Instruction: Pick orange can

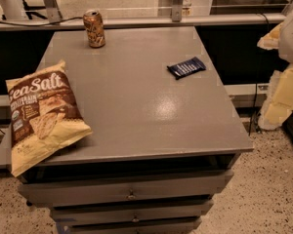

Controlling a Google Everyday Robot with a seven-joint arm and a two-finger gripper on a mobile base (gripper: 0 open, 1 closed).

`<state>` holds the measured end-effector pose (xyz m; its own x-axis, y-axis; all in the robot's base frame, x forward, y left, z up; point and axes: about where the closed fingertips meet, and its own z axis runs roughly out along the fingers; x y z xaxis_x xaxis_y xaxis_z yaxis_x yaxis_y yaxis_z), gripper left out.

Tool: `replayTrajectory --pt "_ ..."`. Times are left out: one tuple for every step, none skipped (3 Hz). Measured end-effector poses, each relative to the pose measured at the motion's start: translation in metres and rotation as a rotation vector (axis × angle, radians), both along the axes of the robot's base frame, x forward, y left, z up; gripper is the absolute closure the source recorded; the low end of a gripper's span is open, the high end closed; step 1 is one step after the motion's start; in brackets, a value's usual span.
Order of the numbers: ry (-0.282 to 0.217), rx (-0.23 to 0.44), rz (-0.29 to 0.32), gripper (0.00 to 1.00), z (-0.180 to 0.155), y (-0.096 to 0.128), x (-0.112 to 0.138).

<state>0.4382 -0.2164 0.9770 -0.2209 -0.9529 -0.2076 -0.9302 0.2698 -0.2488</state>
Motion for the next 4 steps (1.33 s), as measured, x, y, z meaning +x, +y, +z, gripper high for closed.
replayTrajectory --pt "-0.005 0.008 -0.003 0.0 0.001 0.0 0.001" --pt "-0.022 0.082 0.005 0.0 -0.004 0.012 0.011" --pt "-0.054 0.278 0.027 0.0 -0.024 0.052 0.045" --pt "-0.107 0.488 0.04 0.0 -0.028 0.104 0.089"
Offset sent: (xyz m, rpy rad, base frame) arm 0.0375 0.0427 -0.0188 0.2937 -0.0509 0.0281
